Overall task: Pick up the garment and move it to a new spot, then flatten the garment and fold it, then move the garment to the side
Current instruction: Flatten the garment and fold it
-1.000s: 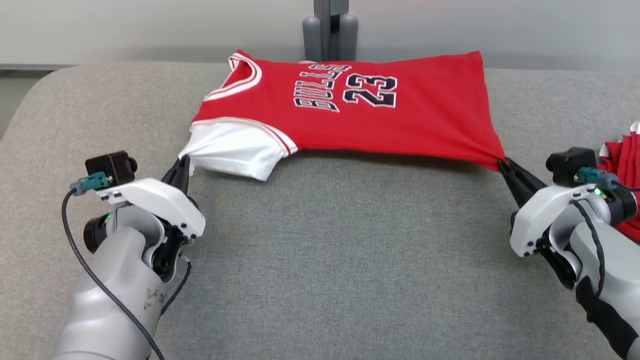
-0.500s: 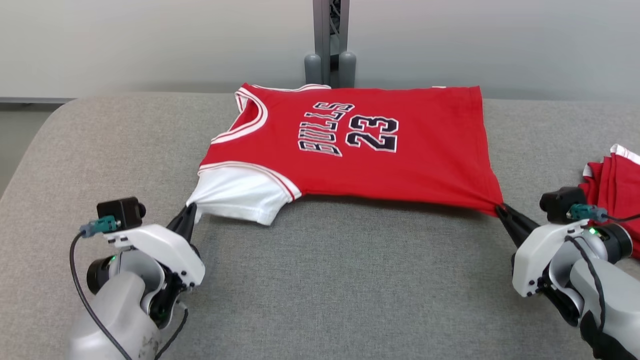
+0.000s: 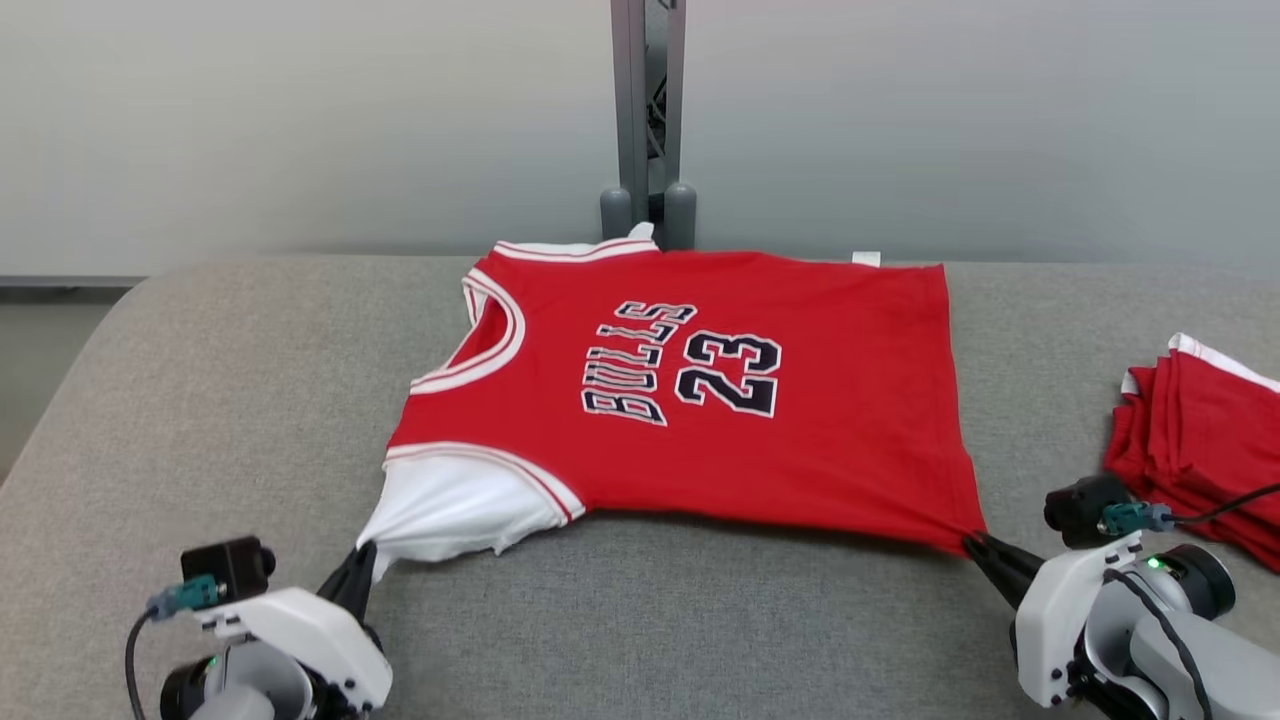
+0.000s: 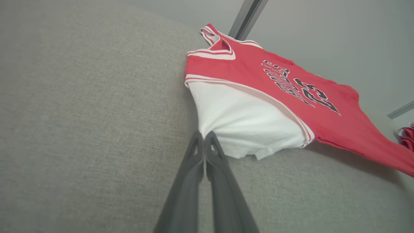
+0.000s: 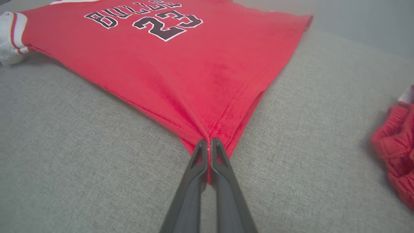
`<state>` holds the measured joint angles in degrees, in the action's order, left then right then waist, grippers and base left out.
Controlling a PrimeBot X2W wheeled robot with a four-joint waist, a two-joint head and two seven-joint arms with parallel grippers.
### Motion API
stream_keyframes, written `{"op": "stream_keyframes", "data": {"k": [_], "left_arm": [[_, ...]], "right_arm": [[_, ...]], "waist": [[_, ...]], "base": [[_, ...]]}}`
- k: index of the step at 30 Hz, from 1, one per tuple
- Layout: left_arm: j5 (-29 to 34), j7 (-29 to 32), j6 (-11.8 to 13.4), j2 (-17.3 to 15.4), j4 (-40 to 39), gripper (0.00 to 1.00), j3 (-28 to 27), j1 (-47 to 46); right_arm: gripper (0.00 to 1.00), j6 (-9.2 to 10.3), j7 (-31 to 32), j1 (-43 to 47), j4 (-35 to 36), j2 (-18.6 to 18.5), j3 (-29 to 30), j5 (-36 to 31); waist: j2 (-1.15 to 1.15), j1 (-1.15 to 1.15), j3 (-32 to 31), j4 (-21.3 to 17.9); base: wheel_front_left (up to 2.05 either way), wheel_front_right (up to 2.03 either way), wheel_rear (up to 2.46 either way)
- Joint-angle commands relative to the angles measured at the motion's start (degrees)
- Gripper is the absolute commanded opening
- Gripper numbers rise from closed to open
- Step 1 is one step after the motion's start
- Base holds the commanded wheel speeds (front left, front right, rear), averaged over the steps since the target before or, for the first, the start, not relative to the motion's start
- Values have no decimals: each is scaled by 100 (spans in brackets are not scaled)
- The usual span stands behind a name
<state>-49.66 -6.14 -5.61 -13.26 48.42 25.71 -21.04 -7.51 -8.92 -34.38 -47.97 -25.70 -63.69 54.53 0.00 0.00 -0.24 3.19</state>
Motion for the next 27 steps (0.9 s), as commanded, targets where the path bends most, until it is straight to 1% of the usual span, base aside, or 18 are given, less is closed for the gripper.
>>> {"op": "stream_keyframes", "data": {"k": [1,7,13,18,22,27], "left_arm": [[-49,-39,68,-89,-136,0,-47,219],[-71,-12,359,-302,-920,0,-54,951],[-157,77,729,-494,-1783,0,-127,1630],[-54,168,1020,-677,-2330,0,-88,2059],[-28,277,1156,-791,-2654,0,-34,2318],[-54,412,1237,-956,-2955,0,-29,2538]], "right_arm": [[0,4,68,122,86,-123,-71,56],[0,4,242,368,546,-372,-229,234],[0,4,423,689,984,-568,-200,460],[0,4,737,1015,1346,-727,-163,630],[0,4,1200,1280,1790,-957,-137,907],[0,4,1516,1493,2190,-1199,-31,1066]], "waist": [[0,0,-71,-29],[0,0,-139,-14],[0,0,-139,-41],[0,0,-159,-78],[0,0,-189,-137],[0,0,-224,-190]], "base": [[0,0,0],[0,0,0],[0,0,0],[0,0,0],[0,0,0],[0,0,0]]}}
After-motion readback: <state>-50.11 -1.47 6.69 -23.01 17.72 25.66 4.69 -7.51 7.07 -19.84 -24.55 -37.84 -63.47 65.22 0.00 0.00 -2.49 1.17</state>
